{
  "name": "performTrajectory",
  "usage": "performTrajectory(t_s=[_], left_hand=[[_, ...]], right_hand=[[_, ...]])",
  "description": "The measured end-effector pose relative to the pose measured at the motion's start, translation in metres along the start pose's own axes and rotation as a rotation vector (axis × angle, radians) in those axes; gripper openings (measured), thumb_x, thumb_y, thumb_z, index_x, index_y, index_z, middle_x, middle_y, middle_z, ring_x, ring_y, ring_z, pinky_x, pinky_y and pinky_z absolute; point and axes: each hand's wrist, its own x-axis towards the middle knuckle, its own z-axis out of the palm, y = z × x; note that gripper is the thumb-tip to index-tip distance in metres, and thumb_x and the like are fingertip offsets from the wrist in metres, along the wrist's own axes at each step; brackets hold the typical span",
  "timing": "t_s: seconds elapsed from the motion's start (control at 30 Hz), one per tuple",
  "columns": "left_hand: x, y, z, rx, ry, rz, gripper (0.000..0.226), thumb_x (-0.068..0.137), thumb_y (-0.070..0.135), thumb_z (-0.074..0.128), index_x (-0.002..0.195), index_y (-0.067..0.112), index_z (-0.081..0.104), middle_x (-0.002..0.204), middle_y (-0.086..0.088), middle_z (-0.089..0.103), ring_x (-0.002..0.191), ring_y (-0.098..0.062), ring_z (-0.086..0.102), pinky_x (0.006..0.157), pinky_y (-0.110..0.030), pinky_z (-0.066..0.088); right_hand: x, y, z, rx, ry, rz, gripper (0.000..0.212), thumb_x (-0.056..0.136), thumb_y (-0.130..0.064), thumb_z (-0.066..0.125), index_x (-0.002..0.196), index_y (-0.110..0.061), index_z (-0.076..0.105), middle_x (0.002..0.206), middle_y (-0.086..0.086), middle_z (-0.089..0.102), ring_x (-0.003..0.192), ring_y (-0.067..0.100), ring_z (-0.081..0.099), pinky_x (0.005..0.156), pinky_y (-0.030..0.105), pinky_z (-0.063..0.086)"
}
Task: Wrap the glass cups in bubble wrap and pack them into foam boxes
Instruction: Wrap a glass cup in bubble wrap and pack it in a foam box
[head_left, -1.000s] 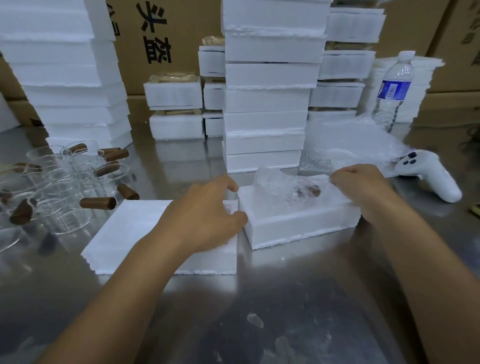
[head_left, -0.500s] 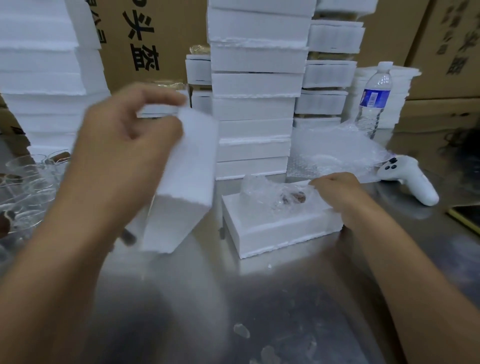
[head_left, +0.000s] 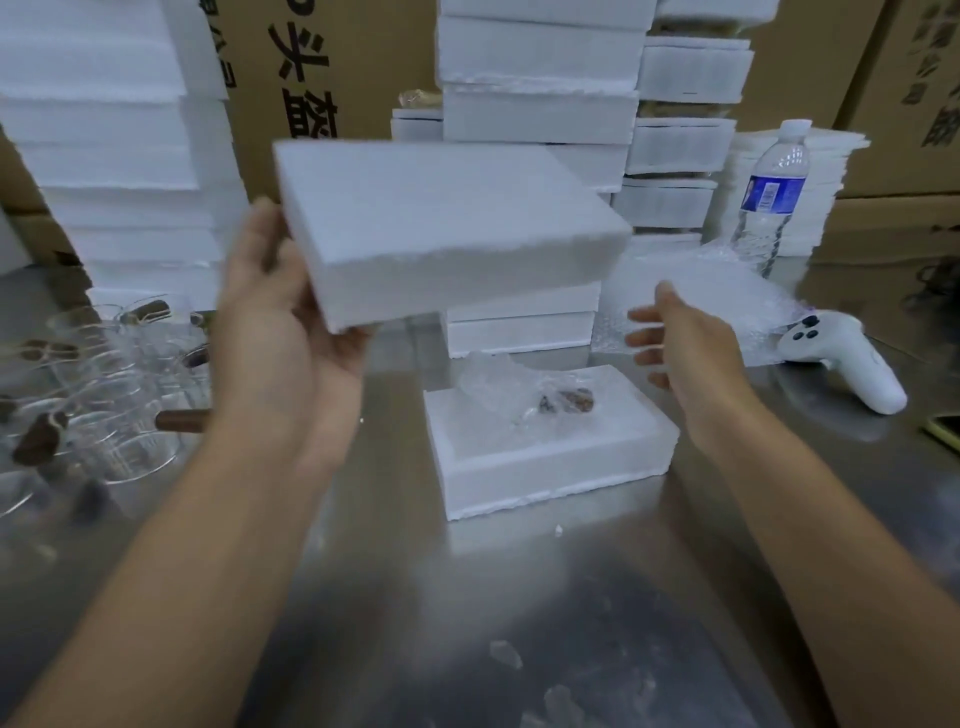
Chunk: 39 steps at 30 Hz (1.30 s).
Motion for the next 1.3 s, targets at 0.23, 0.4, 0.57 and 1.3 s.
performTrajectory(t_s=[0.23,0.4,0.57,1.3], left_hand=[[-0.021,-0.033,0.007,0.162,-0.034,-0.204,0.051,0.099,0.003,0.036,0.141,0.031,0.041,0.106,0.002,0.072,0.089,-0.021,0.06,0.06,-0.024,0.051],[-0.022,-0.045,0.003,0.407,0.018,-0.097,0.031,0.103,0.023,0.035,0.11,0.033,0.063,0.081,0.003,0.066,0.066,-0.006,0.058,0.052,-0.017,0.045],[-0.026,-0.053,-0.004,0.592,-0.029,0.001,0.029,0.088,0.054,0.043,0.099,0.032,0.058,0.086,0.015,0.063,0.072,0.004,0.055,0.067,-0.013,0.042],[-0.024,-0.065,-0.017,0.692,-0.091,-0.114,0.008,0.098,0.032,0.041,0.095,0.034,0.048,0.097,0.017,0.057,0.08,0.014,0.053,0.07,-0.018,0.037]], right_hand=[[-0.011,-0.012,0.0,0.456,-0.186,0.063,0.026,0.092,-0.037,0.054,0.071,-0.028,0.065,0.062,-0.012,0.068,0.071,0.009,0.064,0.068,0.029,0.054],[-0.009,-0.012,-0.016,0.404,-0.263,0.061,0.031,0.086,-0.035,0.053,0.057,-0.028,0.06,0.056,-0.009,0.057,0.053,0.01,0.051,0.056,0.024,0.039],[-0.007,-0.007,-0.02,0.271,-0.337,0.114,0.016,0.085,-0.034,0.058,0.071,-0.025,0.056,0.058,-0.007,0.055,0.053,0.01,0.048,0.053,0.024,0.033],[-0.002,0.005,-0.021,0.228,-0.392,0.182,0.016,0.084,-0.032,0.06,0.084,-0.016,0.059,0.074,0.003,0.054,0.065,0.016,0.049,0.066,0.028,0.038]])
